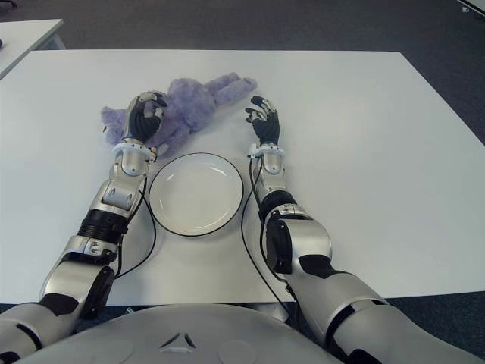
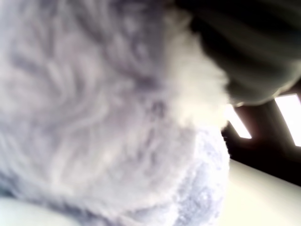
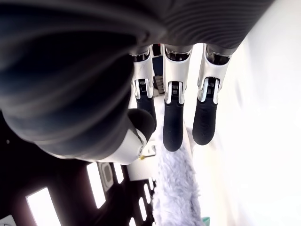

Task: Put the doll into the plate.

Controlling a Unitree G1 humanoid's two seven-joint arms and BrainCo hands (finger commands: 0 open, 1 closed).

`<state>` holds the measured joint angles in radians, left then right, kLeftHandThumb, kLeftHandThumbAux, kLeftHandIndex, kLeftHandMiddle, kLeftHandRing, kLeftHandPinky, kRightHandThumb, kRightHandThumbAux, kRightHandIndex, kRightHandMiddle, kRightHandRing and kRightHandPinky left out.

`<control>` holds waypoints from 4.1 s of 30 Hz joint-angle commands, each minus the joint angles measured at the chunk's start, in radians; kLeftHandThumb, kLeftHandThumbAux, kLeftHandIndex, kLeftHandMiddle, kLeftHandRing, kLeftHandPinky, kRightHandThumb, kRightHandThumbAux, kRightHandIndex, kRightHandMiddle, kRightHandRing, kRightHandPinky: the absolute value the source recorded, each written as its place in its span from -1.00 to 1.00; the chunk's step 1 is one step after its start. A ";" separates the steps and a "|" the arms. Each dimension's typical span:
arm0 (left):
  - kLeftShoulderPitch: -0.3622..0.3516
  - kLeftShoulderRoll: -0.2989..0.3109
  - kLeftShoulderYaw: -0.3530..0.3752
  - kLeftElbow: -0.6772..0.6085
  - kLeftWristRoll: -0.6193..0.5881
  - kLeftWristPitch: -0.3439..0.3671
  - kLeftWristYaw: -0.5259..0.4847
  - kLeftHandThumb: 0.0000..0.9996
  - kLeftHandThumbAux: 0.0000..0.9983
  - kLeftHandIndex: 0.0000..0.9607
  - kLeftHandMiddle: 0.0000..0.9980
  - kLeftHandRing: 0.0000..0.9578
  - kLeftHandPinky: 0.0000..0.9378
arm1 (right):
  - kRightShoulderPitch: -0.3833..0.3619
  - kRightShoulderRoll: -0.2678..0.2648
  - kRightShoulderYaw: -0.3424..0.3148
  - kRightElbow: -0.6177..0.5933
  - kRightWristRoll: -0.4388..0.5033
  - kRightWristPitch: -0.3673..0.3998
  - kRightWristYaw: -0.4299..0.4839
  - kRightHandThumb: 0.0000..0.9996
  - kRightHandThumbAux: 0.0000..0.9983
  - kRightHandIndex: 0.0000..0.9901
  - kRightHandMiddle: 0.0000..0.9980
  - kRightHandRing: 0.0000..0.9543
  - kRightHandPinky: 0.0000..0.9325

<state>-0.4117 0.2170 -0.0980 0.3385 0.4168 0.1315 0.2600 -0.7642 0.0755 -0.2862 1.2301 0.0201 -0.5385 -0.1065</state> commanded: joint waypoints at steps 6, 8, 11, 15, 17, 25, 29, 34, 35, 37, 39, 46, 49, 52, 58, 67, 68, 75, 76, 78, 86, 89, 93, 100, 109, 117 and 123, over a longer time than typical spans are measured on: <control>0.054 0.061 -0.008 -0.003 0.039 0.119 -0.064 0.49 0.39 -0.08 0.67 0.75 0.82 | 0.201 0.114 -0.020 0.125 0.019 0.095 -0.019 0.56 0.72 -0.53 -0.53 -0.37 -0.28; 0.050 0.067 -0.009 -0.010 0.046 0.122 -0.066 0.49 0.39 -0.08 0.67 0.75 0.82 | 0.201 0.115 -0.020 0.125 0.018 0.092 -0.021 0.55 0.73 -0.53 -0.53 -0.37 -0.28; 0.042 0.081 -0.011 -0.022 0.060 0.125 -0.067 0.49 0.39 -0.08 0.67 0.75 0.82 | 0.201 0.116 -0.018 0.125 0.017 0.089 -0.025 0.70 0.70 -0.48 -0.52 -0.29 -0.21; 0.037 0.100 -0.016 -0.051 0.082 0.139 -0.068 0.49 0.39 -0.08 0.67 0.75 0.82 | 0.201 0.115 -0.015 0.125 0.014 0.094 -0.023 0.72 0.70 -0.48 -0.53 -0.30 -0.25; 0.036 0.106 -0.018 -0.066 0.092 0.150 -0.070 0.49 0.39 -0.08 0.66 0.75 0.82 | 0.201 0.114 -0.014 0.126 0.013 0.097 -0.020 0.68 0.71 -0.49 -0.52 -0.33 -0.27; 0.034 0.120 -0.022 -0.135 0.115 0.201 -0.096 0.49 0.39 -0.08 0.66 0.75 0.82 | 0.202 0.116 -0.018 0.125 0.016 0.085 -0.019 0.67 0.71 -0.48 -0.56 -0.35 -0.23; 0.033 0.125 -0.023 -0.173 0.125 0.226 -0.111 0.49 0.39 -0.08 0.67 0.76 0.83 | 0.202 0.117 -0.017 0.125 0.015 0.082 -0.022 0.67 0.71 -0.47 -0.56 -0.32 -0.18; 0.030 0.129 -0.024 -0.199 0.135 0.245 -0.126 0.49 0.39 -0.08 0.66 0.75 0.80 | 0.202 0.120 -0.019 0.125 0.016 0.075 -0.025 0.68 0.71 -0.46 -0.56 -0.25 -0.13; 0.024 0.131 -0.024 -0.200 0.136 0.245 -0.129 0.49 0.39 -0.08 0.66 0.75 0.80 | 0.202 0.120 -0.019 0.125 0.016 0.074 -0.026 0.67 0.71 -0.46 -0.56 -0.24 -0.13; 0.017 0.135 -0.024 -0.201 0.137 0.246 -0.133 0.49 0.39 -0.08 0.66 0.75 0.81 | 0.201 0.121 -0.020 0.125 0.017 0.073 -0.027 0.68 0.70 -0.45 -0.55 -0.21 -0.08; 0.012 0.138 -0.025 -0.204 0.139 0.249 -0.137 0.49 0.39 -0.08 0.66 0.75 0.81 | 0.201 0.122 -0.021 0.126 0.018 0.073 -0.026 0.69 0.70 -0.45 -0.55 -0.20 -0.07; -0.004 0.144 -0.028 -0.224 0.152 0.261 -0.147 0.49 0.39 -0.08 0.65 0.75 0.82 | 0.200 0.121 -0.026 0.127 0.023 0.081 -0.022 0.65 0.70 -0.44 -0.54 -0.26 -0.22; -0.012 0.147 -0.032 -0.231 0.162 0.261 -0.148 0.49 0.39 -0.08 0.66 0.75 0.82 | 0.200 0.120 -0.024 0.127 0.020 0.085 -0.023 0.53 0.73 -0.43 -0.53 -0.34 -0.33; -0.019 0.150 -0.034 -0.233 0.166 0.255 -0.152 0.49 0.39 -0.08 0.66 0.75 0.80 | 0.200 0.122 -0.024 0.127 0.021 0.080 -0.026 0.53 0.74 -0.42 -0.53 -0.34 -0.32; -0.042 0.153 -0.041 -0.231 0.165 0.232 -0.151 0.50 0.39 -0.08 0.64 0.73 0.77 | 0.200 0.125 -0.028 0.126 0.025 0.076 -0.023 0.55 0.73 -0.44 -0.54 -0.36 -0.26; -0.056 0.150 -0.045 -0.229 0.149 0.192 -0.139 0.50 0.38 -0.07 0.63 0.71 0.76 | 0.200 0.124 -0.021 0.127 0.017 0.083 -0.026 0.49 0.74 -0.42 -0.55 -0.37 -0.25; -0.057 0.148 -0.046 -0.228 0.148 0.187 -0.137 0.50 0.38 -0.07 0.62 0.71 0.76 | 0.200 0.123 -0.019 0.127 0.015 0.084 -0.028 0.48 0.74 -0.41 -0.54 -0.38 -0.27; -0.055 0.141 -0.047 -0.244 0.155 0.178 -0.137 0.71 0.32 -0.07 -0.04 0.68 0.76 | 0.202 0.123 -0.010 0.128 0.005 0.087 -0.037 0.47 0.74 -0.39 -0.54 -0.40 -0.31; -0.054 0.140 -0.049 -0.253 0.157 0.179 -0.139 0.70 0.33 -0.11 -0.02 0.68 0.75 | 0.202 0.123 -0.010 0.128 0.005 0.085 -0.039 0.47 0.73 -0.38 -0.54 -0.41 -0.31; -0.051 0.141 -0.051 -0.262 0.158 0.176 -0.141 0.70 0.34 -0.17 0.01 0.69 0.72 | 0.203 0.124 -0.008 0.128 0.003 0.083 -0.041 0.47 0.73 -0.38 -0.53 -0.41 -0.29; -0.043 0.141 -0.057 -0.291 0.156 0.164 -0.150 0.70 0.33 -0.17 0.05 0.70 0.75 | 0.203 0.124 -0.006 0.128 0.001 0.083 -0.041 0.53 0.72 -0.38 -0.53 -0.36 -0.23; -0.042 0.140 -0.056 -0.297 0.156 0.166 -0.150 0.71 0.33 -0.17 0.07 0.71 0.77 | 0.202 0.123 -0.004 0.128 0.000 0.087 -0.040 0.55 0.72 -0.39 -0.54 -0.37 -0.25; -0.038 0.140 -0.056 -0.306 0.159 0.163 -0.145 0.71 0.33 -0.16 0.08 0.72 0.78 | 0.203 0.122 -0.003 0.128 0.000 0.089 -0.037 0.55 0.71 -0.38 -0.54 -0.37 -0.25; -0.016 0.190 -0.036 -0.314 0.143 0.112 -0.168 0.71 0.33 -0.16 0.08 0.69 0.67 | 0.205 0.122 -0.003 0.127 0.001 0.084 -0.038 0.49 0.70 -0.40 -0.54 -0.39 -0.27; 0.033 0.327 -0.039 -0.280 0.169 -0.018 -0.221 0.68 0.33 -0.16 0.15 0.47 0.33 | 0.206 0.122 -0.006 0.127 0.009 0.080 -0.030 0.52 0.70 -0.38 -0.53 -0.35 -0.23; 0.148 0.471 0.001 -0.369 0.190 -0.091 -0.277 -0.15 -0.17 -0.35 -0.01 -0.04 -0.09 | 0.202 0.116 -0.003 0.128 0.009 0.096 -0.017 0.41 0.72 -0.41 -0.54 -0.39 -0.28; 0.200 0.512 0.027 -0.447 0.197 -0.075 -0.318 -0.31 -0.33 -0.48 -0.19 -0.11 -0.12 | 0.198 0.109 0.004 0.129 0.000 0.105 -0.014 0.37 0.73 -0.47 -0.57 -0.43 -0.30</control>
<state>-0.2654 0.6901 -0.0819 -0.0471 0.5880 0.0657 -0.0007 -0.7645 0.0756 -0.2716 1.2259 0.0119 -0.5538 -0.1168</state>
